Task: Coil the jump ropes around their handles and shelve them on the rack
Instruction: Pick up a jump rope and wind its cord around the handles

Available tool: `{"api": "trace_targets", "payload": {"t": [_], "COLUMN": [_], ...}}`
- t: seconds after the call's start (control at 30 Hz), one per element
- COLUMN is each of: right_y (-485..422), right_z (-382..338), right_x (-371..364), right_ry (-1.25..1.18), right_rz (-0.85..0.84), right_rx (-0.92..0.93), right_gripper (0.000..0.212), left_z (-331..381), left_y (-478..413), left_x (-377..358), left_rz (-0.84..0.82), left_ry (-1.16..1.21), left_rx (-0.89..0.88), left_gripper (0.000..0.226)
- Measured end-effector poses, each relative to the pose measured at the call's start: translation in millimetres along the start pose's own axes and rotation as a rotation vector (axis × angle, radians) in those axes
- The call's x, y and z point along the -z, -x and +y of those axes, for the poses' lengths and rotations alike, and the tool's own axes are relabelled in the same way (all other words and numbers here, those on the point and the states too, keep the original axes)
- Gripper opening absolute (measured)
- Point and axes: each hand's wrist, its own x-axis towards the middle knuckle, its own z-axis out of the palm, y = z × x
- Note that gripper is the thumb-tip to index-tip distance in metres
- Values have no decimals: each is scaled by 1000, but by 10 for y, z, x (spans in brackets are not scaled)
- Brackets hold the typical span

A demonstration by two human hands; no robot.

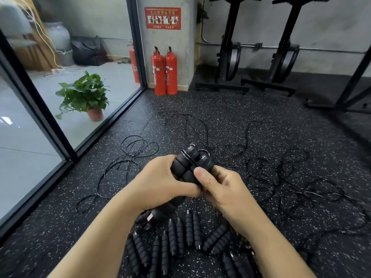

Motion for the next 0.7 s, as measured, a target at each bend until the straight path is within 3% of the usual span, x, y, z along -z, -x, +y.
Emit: {"api": "trace_targets", "payload": {"t": [0.1, 0.2, 0.27, 0.43, 0.53, 0.7], "right_y": [10, 17, 41, 165, 171, 57], "right_z": [-23, 91, 147, 9, -104, -199], "right_x": [-2, 42, 70, 22, -30, 71], "right_ry": [83, 491, 765, 1214, 1321, 1330], "right_rz": [32, 117, 136, 174, 267, 362], "right_rx": [-17, 53, 110, 268, 459, 563], "right_gripper": [21, 38, 43, 47, 45, 48], "left_z": [5, -37, -110, -211, -101, 100], "left_y": [-13, -47, -69, -66, -42, 1], "left_x": [-55, -20, 67, 195, 129, -210], "left_rz": [77, 218, 307, 353, 389, 297], "left_ry": [-56, -115, -133, -217, -411, -841], "left_rx": [-14, 22, 83, 192, 198, 36], "left_gripper": [51, 41, 49, 45, 41, 36]}}
